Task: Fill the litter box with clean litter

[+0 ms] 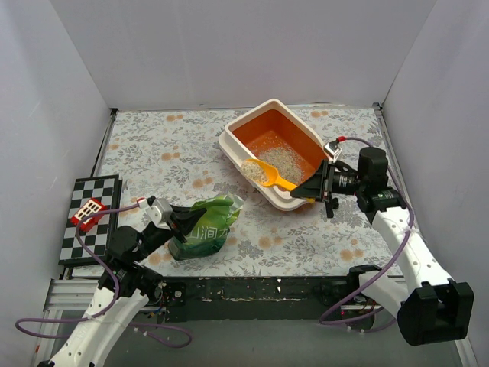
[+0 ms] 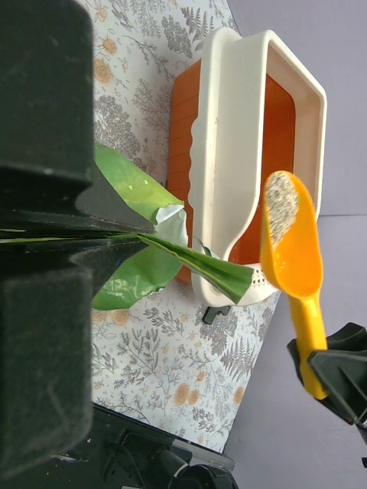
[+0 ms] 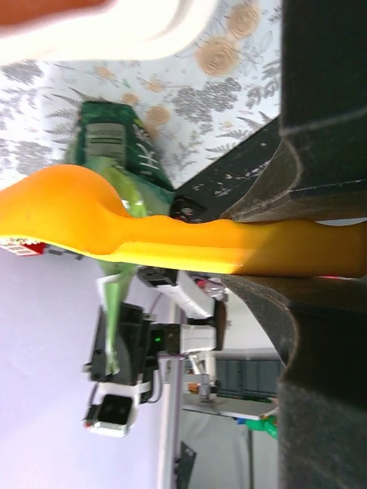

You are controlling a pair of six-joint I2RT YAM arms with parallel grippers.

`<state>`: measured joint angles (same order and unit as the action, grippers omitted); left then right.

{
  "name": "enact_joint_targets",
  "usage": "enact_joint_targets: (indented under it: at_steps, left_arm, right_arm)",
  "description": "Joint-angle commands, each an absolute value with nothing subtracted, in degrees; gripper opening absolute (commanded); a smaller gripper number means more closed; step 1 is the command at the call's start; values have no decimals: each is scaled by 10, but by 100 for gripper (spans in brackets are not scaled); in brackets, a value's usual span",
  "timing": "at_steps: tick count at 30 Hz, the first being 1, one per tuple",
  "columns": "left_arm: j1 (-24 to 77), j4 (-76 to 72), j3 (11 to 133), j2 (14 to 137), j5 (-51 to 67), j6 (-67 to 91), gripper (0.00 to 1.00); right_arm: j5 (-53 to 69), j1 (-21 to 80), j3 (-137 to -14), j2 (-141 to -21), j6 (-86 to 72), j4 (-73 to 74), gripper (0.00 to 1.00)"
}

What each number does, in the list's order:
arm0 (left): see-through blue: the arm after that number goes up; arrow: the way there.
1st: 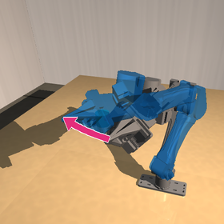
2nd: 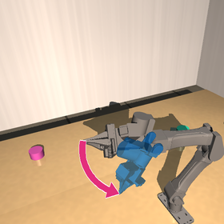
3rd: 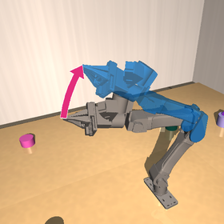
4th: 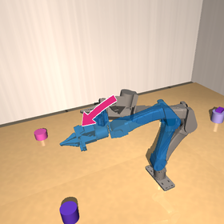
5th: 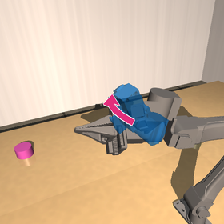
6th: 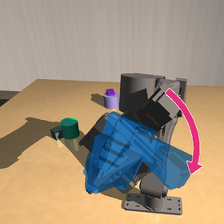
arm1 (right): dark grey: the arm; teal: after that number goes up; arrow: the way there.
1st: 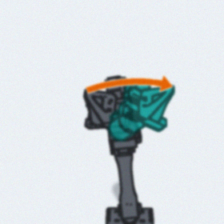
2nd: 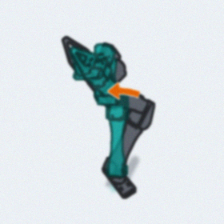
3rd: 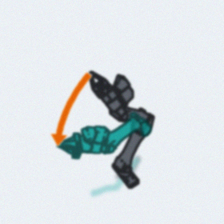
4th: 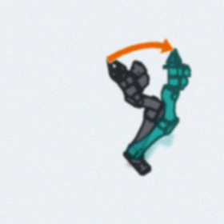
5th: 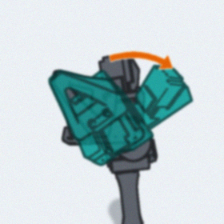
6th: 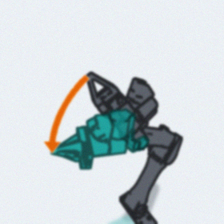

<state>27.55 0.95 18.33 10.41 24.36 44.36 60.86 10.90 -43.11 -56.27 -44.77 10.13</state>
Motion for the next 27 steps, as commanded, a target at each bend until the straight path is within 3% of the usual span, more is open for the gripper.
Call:
enact_joint_targets:
  at_steps: [1, 9, 27]
  left_arm:
    - [275, -8, 188, 96, 237, 441, 0]
    - [275, -10, 187, 91, 243, 444, 0]
    - [275, -15, 186, 87, 246, 445, 0]
  right_arm:
    - [622, 70, -482, -589, -504, 5, 1]
    - [581, 18, -525, -671, -516, -26, 1]
    - [238, 49, -794, -801, -153, 440, 1]
